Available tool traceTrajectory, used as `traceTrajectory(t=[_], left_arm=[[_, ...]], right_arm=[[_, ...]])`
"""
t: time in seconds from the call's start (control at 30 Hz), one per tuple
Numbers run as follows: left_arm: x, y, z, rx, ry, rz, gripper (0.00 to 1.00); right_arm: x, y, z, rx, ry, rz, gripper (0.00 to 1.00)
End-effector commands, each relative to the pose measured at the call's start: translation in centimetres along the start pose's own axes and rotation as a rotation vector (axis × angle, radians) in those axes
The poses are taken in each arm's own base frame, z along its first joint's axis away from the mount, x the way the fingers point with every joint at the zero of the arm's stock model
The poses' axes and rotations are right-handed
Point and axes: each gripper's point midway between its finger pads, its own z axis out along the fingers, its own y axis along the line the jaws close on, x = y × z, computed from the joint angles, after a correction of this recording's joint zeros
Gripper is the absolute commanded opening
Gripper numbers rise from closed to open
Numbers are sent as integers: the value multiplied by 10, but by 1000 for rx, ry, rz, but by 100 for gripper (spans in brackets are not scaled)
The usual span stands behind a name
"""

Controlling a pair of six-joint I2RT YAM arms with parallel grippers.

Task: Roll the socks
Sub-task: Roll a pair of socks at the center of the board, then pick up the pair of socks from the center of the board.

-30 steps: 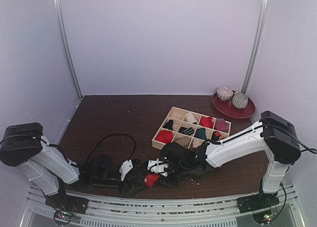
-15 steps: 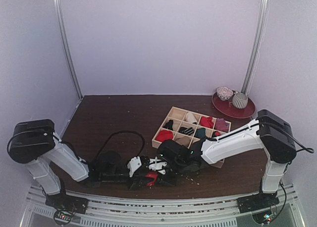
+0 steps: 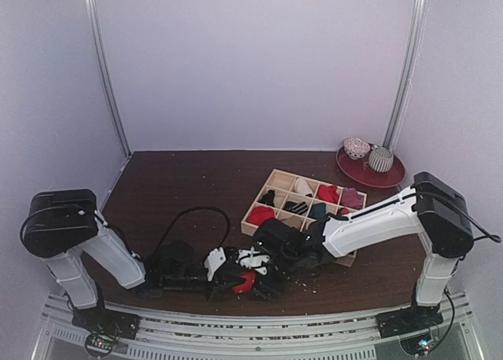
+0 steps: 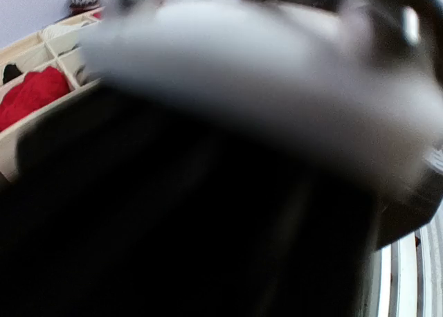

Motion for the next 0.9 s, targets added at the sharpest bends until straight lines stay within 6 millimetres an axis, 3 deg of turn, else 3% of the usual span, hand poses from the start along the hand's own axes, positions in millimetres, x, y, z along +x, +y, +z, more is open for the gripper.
traceTrajectory(t=[0.0,0.17,0.37,0.5,0.87], left_arm=[[82,-8,-15,20,266,-100,0],[83,-7,-16,19,262,-90,0],[87,-8,-14,25,266,-84,0],[88,-8,-17,27,265,-82,0],[90,-9,-20,30,266,-76,0]], right_arm=[[-23,-27,-32,57,-101,31,86],[-35,-22,-35,-76,-118,22,100],[-28,-3,-24,-225,-72,0,100],[-16,0,-12,-268,-25,18,100],[-18,-27,-3,-219,-48,111,98]])
